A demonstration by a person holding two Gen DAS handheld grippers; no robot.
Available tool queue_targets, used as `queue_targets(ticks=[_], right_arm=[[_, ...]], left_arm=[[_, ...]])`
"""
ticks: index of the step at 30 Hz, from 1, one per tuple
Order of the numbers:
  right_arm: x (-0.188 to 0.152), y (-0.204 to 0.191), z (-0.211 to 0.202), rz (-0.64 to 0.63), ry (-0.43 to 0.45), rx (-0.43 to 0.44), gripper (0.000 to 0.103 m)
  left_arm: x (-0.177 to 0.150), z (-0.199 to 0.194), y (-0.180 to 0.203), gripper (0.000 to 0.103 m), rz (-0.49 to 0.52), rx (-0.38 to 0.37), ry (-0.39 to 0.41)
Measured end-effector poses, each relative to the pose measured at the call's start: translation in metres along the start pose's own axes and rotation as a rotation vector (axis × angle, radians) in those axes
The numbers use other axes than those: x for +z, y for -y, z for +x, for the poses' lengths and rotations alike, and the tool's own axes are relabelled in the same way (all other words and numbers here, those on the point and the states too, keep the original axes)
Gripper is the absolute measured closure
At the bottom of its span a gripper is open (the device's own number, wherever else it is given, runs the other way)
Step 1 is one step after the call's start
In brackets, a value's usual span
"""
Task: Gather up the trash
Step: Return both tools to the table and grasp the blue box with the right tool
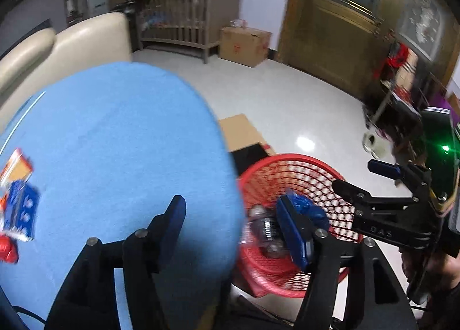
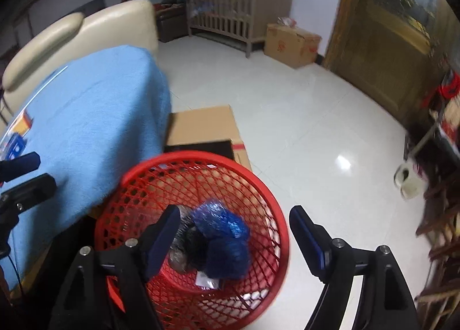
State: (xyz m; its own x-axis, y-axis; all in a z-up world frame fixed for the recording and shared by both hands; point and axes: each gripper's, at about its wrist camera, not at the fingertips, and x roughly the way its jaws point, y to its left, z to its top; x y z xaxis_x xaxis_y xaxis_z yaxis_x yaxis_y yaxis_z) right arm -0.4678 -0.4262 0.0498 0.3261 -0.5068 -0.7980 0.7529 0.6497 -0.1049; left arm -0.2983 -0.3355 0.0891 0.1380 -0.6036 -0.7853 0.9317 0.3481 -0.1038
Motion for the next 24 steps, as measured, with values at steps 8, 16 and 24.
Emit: queue_targets(ticks=[8, 16, 24], right_arm=[[0.02, -0.094, -0.012, -0.198, 0.013, 0.219, 0.022], [0.037, -0.2, -0.026, -0.417, 0.023, 0.302, 0.022], [0.042, -0.283, -0.017, -0.567, -0.025, 0.339, 0.022]], left_arm=[[-0.028, -0.044, -0.089, 0.035, -0.204, 0.134, 0.073], [-0.074, -0.102, -0.184, 0.035, -0.443, 0.312, 0.161], [-0.123, -0.128, -0.26, 0.034, -0.656, 0.423, 0.187]])
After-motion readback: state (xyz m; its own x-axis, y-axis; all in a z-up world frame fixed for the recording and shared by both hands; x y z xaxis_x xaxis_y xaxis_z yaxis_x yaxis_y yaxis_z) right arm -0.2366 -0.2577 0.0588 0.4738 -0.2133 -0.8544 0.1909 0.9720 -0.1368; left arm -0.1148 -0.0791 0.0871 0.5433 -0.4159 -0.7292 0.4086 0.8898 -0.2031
